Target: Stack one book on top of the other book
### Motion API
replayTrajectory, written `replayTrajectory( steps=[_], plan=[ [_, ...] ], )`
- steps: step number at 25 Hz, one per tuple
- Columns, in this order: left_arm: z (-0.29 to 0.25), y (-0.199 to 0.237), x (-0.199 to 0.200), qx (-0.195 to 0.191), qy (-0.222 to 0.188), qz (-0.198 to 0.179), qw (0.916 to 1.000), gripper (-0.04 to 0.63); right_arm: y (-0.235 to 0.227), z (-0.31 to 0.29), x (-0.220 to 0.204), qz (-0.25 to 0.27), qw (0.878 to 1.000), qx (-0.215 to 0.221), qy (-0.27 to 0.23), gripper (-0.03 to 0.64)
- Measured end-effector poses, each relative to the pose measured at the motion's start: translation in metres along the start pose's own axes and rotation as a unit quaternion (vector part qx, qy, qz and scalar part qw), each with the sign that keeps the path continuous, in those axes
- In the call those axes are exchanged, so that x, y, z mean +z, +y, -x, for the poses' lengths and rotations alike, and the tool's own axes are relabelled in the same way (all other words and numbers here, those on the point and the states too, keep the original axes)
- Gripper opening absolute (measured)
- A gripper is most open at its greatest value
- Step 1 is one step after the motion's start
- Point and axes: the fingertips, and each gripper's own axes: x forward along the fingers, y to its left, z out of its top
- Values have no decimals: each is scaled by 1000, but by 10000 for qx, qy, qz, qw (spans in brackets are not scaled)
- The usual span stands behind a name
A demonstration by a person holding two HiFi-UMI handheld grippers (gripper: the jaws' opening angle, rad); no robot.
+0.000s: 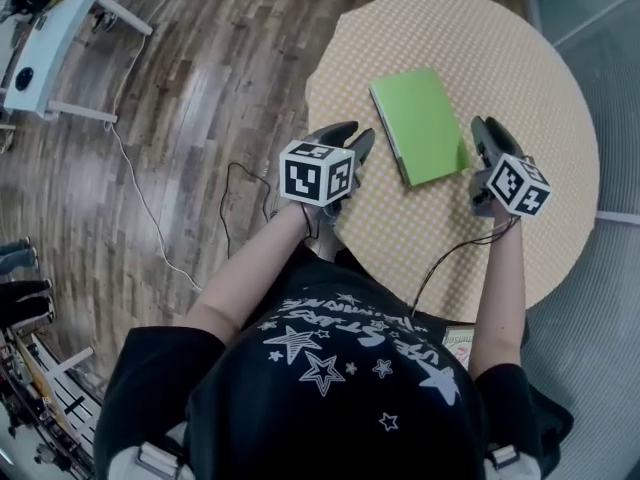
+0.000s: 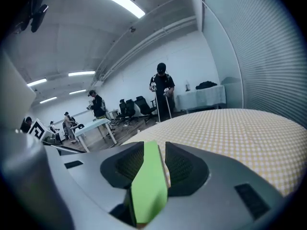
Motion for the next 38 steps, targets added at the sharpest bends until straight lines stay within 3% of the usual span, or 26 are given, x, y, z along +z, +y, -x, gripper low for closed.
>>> replayTrajectory(
  steps=[7, 15, 21, 26, 33, 38],
  plan=[
    [35, 9, 50, -540, -570, -715, 9943, 107, 67, 32, 28, -128, 9972, -2, -740, 138],
    [88, 34, 76, -1178, -780, -1617, 9767, 75, 160, 25, 34, -319, 9898, -113, -1384, 129],
    [126, 58, 90, -1678, -824, -1892, 9640, 40, 220, 33, 35, -305, 9831, -453, -1747, 111],
    [147, 85, 82, -2103, -674, -2083, 9528, 31, 269, 37, 8, -381, 9782, -874, -1842, 91],
    [161, 85, 67, -2540, -537, -2220, 9399, 23, 302, 74, -29, -635, 9664, -1545, -1956, 75],
    [178, 78, 62, -2720, -578, -2279, 9332, 18, 316, 90, -39, -710, 9616, -1733, -2005, 55]
  ],
)
